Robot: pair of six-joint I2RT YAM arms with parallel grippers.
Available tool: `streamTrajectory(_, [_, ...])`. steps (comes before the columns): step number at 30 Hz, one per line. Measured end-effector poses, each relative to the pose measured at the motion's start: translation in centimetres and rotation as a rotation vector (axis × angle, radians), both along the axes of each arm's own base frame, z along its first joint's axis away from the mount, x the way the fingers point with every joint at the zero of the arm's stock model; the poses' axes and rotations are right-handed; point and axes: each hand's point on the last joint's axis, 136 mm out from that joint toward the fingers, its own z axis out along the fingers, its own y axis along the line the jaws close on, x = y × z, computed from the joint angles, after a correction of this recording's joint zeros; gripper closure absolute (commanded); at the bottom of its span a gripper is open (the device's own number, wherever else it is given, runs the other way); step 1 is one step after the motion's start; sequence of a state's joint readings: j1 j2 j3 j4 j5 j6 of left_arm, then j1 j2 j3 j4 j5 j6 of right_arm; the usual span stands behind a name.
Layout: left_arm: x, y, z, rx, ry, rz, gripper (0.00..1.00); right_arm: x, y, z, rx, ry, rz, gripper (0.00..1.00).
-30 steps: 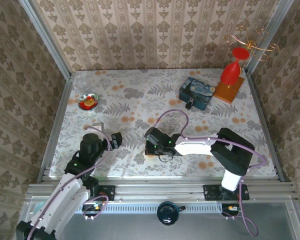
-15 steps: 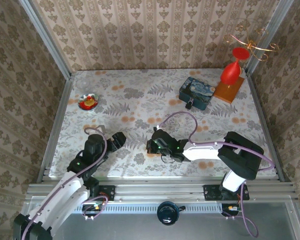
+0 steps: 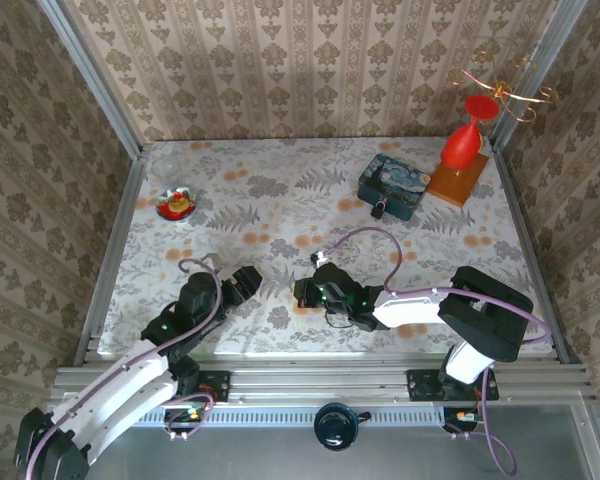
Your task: Unlock a padlock with a key
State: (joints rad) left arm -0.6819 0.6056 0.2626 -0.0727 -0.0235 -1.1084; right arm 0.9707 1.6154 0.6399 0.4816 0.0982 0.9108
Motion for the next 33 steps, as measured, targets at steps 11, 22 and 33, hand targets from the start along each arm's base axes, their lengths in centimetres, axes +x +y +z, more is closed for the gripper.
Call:
streamTrajectory(11, [0.2, -1.8, 0.6, 0.119, -0.143, -0.136, 0.22, 0.3, 0.0, 1.9, 0.031, -0.016, -0.008, 1.0])
streamTrajectory(22, [-1.0, -4.8, 2.4, 0.302, -0.632, -0.491, 0.24, 1.1, -0.1, 8.6, 0.128, -0.038, -0.034, 1.0])
streamTrajectory(33, [-1.9, -7.4, 4.1, 0.362, -0.928, -0.667, 0.47, -0.4, -0.3, 12.4, 0.182, -0.071, 0.007, 1.0])
